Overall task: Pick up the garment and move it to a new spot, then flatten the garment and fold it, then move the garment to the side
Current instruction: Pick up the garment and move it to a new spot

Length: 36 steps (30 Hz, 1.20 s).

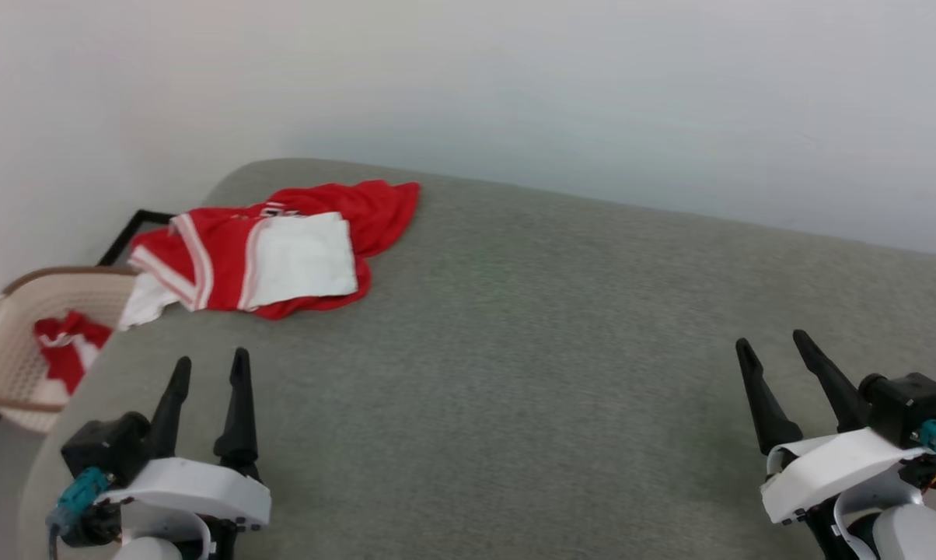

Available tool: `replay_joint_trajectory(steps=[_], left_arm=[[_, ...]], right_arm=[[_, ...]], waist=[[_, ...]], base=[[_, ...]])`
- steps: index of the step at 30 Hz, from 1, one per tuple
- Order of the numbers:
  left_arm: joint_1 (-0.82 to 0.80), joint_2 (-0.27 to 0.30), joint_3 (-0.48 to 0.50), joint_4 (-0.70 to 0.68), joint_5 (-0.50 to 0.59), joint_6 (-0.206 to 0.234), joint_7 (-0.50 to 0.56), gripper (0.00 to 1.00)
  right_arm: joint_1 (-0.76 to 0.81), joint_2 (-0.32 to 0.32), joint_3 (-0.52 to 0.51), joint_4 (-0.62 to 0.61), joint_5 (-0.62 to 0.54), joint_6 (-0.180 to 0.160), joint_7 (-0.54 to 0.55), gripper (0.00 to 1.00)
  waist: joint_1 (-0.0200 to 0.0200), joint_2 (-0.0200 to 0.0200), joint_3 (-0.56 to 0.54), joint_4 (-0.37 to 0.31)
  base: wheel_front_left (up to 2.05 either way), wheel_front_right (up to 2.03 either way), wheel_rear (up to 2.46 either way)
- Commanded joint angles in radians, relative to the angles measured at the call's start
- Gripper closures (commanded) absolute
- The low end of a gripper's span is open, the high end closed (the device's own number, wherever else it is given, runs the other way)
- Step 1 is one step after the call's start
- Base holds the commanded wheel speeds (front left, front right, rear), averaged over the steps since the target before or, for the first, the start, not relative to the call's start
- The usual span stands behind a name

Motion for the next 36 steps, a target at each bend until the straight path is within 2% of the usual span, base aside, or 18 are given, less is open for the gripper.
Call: replay_joint_trajectory(steps=[1,9,19,28,36], left_arm=[[-0.002,0.003,0.004,-0.005,-0.008,0.008,0.002,0.00],[0.006,0.010,0.017,-0.034,-0.025,0.026,0.026,0.00],[-0.135,0.083,0.046,0.019,-0.078,-0.013,0.112,0.00],[-0.376,0.202,0.056,0.165,-0.146,-0.063,0.252,0.00],[-0.596,0.307,0.003,0.338,-0.165,-0.081,0.417,0.00]], right_arm=[[-0.016,-0.003,0.007,0.004,0.007,-0.001,-0.003,0.00],[-0.024,-0.011,0.036,0.015,0.009,-0.001,-0.007,0.00],[-0.066,-0.033,0.034,-0.001,0.004,-0.001,0.007,0.00],[-0.124,-0.056,0.015,-0.043,-0.010,-0.001,0.021,0.00],[-0.177,-0.068,0.012,-0.106,-0.024,-0.001,0.030,0.00]], waist=[[0.0000,-0.0001,-0.009,0.051],[0.0000,-0.0001,0.001,0.074],[0.0000,-0.0001,0.100,-0.009],[0.0000,-0.0001,0.257,-0.120],[0.0000,-0.0001,0.402,-0.202]], base=[[0.00,0.00,0.00],[0.00,0.00,0.00],[0.00,0.00,0.00],[0.00,0.00,0.00],[0.00,0.00,0.00]])
